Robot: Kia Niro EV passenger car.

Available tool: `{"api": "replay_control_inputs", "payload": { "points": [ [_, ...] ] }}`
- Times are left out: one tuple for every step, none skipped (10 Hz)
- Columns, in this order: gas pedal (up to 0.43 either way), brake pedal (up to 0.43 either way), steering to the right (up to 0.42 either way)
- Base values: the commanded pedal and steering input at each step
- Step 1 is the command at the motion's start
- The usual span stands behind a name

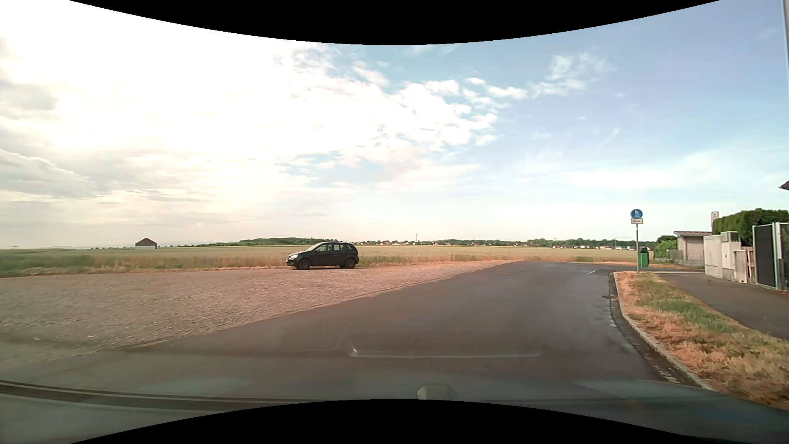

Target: Follow the waypoints while adhering to traffic rules and regulations

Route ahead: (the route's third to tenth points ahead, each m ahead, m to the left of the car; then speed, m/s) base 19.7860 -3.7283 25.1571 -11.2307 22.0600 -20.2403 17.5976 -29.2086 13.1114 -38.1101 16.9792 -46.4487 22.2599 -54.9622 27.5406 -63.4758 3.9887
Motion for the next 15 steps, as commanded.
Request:
{"api": "replay_control_inputs", "payload": {
  "points": [
    [0.11, 0.0, 0.219],
    [0.11, 0.0, 0.219],
    [0.11, 0.0, 0.218],
    [0.098, 0.0, 0.217],
    [0.079, 0.0, 0.218],
    [0.067, 0.0, 0.218],
    [0.059, 0.0, 0.218],
    [0.039, 0.0, 0.217],
    [0.008, 0.0, 0.216],
    [0.0, 0.0, 0.214],
    [0.0, 0.0, 0.209],
    [0.008, 0.0, 0.203],
    [0.008, 0.0, 0.197],
    [0.008, 0.0, 0.192],
    [0.008, 0.0, 0.188]
  ]
}}
